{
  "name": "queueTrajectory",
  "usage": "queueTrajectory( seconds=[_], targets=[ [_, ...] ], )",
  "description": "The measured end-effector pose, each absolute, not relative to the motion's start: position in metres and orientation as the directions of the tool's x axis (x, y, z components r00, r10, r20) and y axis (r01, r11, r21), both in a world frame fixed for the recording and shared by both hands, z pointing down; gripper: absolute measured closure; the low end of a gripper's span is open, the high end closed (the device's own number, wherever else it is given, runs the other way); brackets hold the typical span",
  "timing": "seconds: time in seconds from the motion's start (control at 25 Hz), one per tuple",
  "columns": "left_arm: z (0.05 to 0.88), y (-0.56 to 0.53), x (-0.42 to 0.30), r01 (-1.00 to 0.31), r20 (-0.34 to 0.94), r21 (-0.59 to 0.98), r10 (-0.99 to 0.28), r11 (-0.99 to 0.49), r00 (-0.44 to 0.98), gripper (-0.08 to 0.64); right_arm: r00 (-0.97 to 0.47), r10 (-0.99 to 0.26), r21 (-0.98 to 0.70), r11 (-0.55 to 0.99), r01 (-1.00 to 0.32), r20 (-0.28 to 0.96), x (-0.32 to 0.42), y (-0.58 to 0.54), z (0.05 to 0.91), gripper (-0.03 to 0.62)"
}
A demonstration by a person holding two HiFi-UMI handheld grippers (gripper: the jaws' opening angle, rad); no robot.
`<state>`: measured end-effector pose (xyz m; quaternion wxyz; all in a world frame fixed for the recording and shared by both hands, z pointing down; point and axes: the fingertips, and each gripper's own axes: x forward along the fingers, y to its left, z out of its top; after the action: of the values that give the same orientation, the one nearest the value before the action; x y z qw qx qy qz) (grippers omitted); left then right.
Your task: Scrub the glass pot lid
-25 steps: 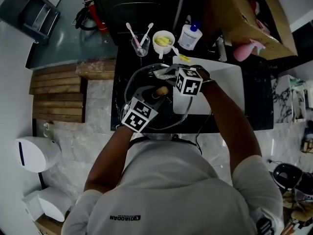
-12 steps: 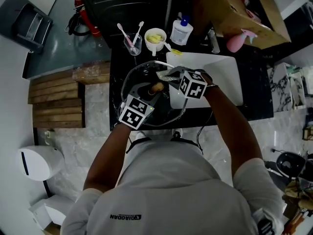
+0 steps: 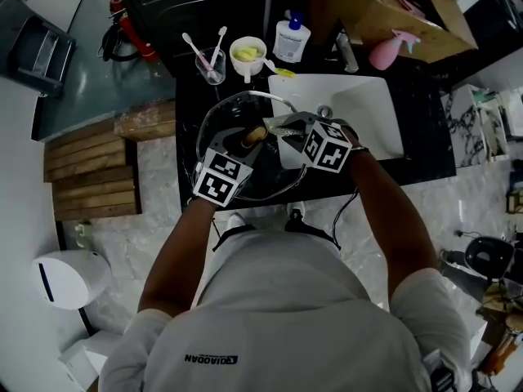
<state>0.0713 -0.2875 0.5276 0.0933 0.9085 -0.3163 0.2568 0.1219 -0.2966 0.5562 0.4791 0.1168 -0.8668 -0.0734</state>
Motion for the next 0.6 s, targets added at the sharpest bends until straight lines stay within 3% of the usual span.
queueTrajectory(
  seconds=[0.6],
  targets=[
    [0.522,-0.28,0.074,-0.584,0.534,-0.03,-0.507,-0.811,0.677,0.397,-0.476,-0.332,0.271,0.943,-0.194,0.814,0.127,-0.277,0.558,0.513]
  ],
)
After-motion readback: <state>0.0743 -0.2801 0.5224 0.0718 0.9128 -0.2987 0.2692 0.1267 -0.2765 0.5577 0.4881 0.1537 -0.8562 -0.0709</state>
